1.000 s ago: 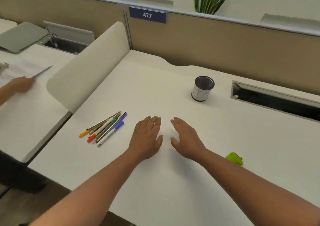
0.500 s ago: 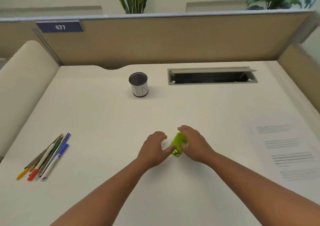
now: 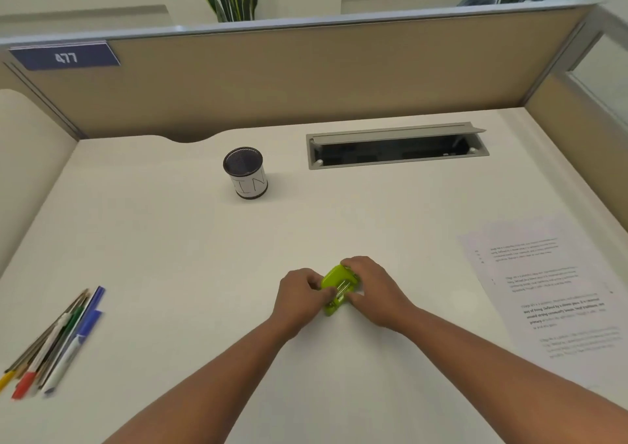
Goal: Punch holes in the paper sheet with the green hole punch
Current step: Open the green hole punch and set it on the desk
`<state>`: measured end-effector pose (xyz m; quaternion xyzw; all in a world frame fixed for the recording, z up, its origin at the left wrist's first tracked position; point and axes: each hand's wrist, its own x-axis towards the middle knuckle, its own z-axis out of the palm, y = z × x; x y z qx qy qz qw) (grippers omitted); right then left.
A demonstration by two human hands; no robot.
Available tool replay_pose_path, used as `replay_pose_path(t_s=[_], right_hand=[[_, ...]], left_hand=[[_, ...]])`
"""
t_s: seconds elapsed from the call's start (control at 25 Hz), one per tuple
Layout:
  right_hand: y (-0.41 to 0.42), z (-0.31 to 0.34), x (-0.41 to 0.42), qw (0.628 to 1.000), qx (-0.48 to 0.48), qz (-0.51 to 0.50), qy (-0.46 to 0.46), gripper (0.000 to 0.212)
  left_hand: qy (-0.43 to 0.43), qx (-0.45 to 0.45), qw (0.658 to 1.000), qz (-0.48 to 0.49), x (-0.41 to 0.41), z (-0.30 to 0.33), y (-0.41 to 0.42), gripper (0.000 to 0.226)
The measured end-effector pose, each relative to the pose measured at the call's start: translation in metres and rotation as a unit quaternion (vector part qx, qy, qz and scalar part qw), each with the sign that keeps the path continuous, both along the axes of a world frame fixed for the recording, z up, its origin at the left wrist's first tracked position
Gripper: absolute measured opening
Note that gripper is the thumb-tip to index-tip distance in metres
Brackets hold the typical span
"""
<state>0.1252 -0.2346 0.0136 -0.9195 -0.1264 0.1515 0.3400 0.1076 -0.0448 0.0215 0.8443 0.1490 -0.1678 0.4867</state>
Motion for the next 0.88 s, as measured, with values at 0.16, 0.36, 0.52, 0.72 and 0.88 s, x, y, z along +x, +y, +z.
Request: replay_pose_path(t_s=[0.16,0.36,0.52,0.72,0.88], right_hand=[[0.000,0.010,0.036,0.996,0.023,-0.033,-0.073,0.043],[-0.001,0.014,0.095,0.988,0.050,-0.084,-0.123,0.037],[0.000,0.003,0.148,0.979,0.058,-0.144,-0.134,0.038],[0.002,-0.020,0.200,0.974,0.052,-0.175,-0.136,0.040],[0.001,-0.036,0.219,0.977,0.041,-0.172,-0.123,0.044]], left_hand=[[-0.020,-0.011,1.000,-0.010,0.047,0.017,0.007,0.017],[-0.068,0.024,0.996,-0.043,0.123,0.037,0.001,0.023],[-0.122,0.068,0.987,-0.074,0.184,0.032,-0.007,0.027],[-0.124,0.056,0.989,-0.058,0.239,0.006,-0.013,0.034],[-0.131,0.060,0.988,-0.058,0.257,-0.012,-0.012,0.036]])
